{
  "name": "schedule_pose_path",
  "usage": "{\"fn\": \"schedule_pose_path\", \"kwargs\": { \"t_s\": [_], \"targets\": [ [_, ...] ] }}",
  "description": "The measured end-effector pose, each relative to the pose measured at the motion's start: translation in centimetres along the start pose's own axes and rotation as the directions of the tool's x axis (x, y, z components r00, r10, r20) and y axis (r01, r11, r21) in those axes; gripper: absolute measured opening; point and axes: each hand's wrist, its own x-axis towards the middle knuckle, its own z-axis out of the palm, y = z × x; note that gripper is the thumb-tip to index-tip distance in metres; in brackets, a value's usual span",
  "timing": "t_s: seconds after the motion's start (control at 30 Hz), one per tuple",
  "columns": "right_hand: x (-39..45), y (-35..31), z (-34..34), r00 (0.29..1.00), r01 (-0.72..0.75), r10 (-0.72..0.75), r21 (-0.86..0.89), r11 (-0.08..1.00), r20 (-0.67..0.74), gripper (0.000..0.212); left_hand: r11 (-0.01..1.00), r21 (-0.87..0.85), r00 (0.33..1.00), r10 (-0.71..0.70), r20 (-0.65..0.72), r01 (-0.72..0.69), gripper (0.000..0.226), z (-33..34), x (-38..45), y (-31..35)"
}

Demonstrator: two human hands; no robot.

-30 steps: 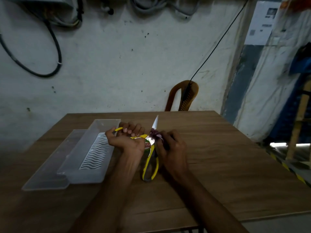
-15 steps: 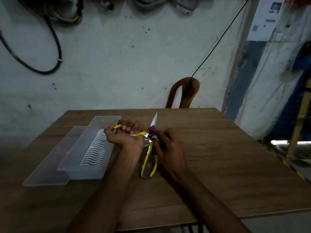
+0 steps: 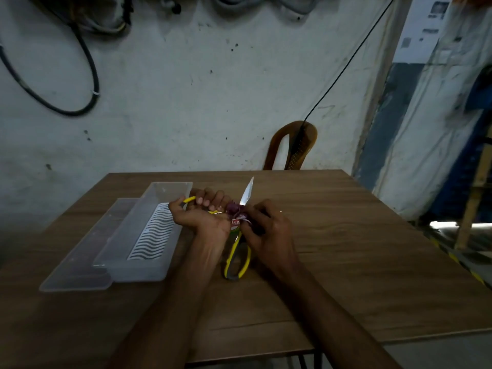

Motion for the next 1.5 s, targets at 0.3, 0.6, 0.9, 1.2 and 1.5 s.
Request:
{"fn": "schedule_pose_path", "kwargs": {
  "t_s": [0.3, 0.6, 0.9, 1.2, 1.5],
  "targets": [
    [-0.1, 2.4, -3.2, 0.917, -0.309, 0.293, -0.018, 0.951, -0.27, 0.034, 0.999, 0.011, 0.999, 0.032, -0.022, -0.031, 0.027, -0.2, 0.5, 0.7],
    [-0.1, 0.9, -0.7, 0.997, -0.072, 0.072, -0.055, 0.996, -0.004, 0.027, 1.0, -0.003, 0.999, 0.022, -0.023, -0.022, 0.028, 0.4, -0.2, 0.8],
    [0.2, 3.2, -4.9, 0.513, -0.715, 0.851, 0.494, 0.494, -0.109, 0.014, 0.997, -0.038, 0.997, 0.064, -0.053, -0.066, 0.028, 0.1, 0.5, 1.9],
    [-0.1, 2.3, -3.6, 0.74, -0.667, 0.657, 0.274, 0.693, 0.139, 0.017, 0.997, -0.063, 0.998, 0.043, -0.038, -0.045, 0.028, 0.5, 0.2, 1.9],
    [-0.5, 2.4, -3.1, 0.886, -0.325, 0.255, 0.127, 0.937, 0.387, 0.025, 0.996, -0.082, 0.999, 0.047, 0.023, -0.045, 0.029, 0.4, 0.5, 1.9]
  ]
}}
